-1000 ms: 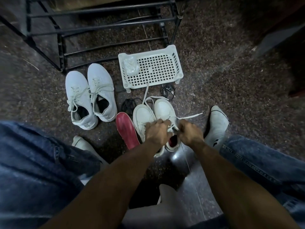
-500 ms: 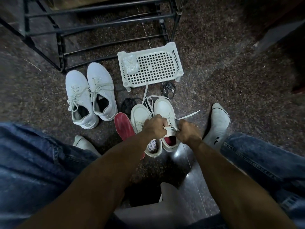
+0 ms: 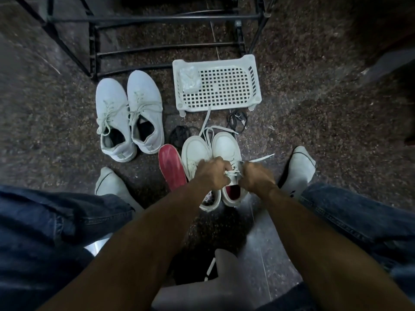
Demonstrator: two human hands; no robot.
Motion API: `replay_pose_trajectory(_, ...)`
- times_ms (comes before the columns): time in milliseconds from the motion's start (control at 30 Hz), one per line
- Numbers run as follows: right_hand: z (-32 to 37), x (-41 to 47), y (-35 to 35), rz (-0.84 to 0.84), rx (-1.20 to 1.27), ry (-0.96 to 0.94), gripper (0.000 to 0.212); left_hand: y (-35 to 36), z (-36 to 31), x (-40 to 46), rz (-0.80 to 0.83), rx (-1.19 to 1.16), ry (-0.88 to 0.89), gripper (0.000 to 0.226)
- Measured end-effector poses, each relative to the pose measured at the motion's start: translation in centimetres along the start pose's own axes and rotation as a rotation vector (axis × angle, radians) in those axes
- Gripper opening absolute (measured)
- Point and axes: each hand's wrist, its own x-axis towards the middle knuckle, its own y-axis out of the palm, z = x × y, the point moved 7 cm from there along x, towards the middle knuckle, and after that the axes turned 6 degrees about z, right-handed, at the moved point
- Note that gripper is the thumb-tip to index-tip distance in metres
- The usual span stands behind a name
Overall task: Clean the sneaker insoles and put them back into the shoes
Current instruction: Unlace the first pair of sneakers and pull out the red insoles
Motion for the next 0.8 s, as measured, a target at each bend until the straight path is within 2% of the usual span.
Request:
replay_pose_trajectory(133,0.5,-0.1,-0.4,-0.051,-0.087,-0.061,0.036,0.0,0.0,-0.1,-0.022,-0.005,0.012,0.035)
replay_pose_trajectory(333,0.8,-0.8,-0.8,-0.105,-0.213,-0.104,0.035,0.6,0.2,-0.5,-0.145,-0.052,0.026,0.028)
replay_pose_trajectory(533,1.7,-2.5,-0.3,-0.203,-0.204,-0.211,0.030,1.2,0.8,-1.7,-0.180,-0.036,-0.024,0.036)
replay_pose_trajectory(667,1.6,-2.9,0.0,-0.196,-0.128,-0.221,0.021,1.2,0.8,-2.5,-0.172,-0.017,-0.040,0.041)
replay_pose_trajectory(800,2.1,-3.0,0.2,-0.175,-0.064,-0.206,0.024,1.4,0.7,-2.9,-0.160,-0.022,-0.048,0.042)
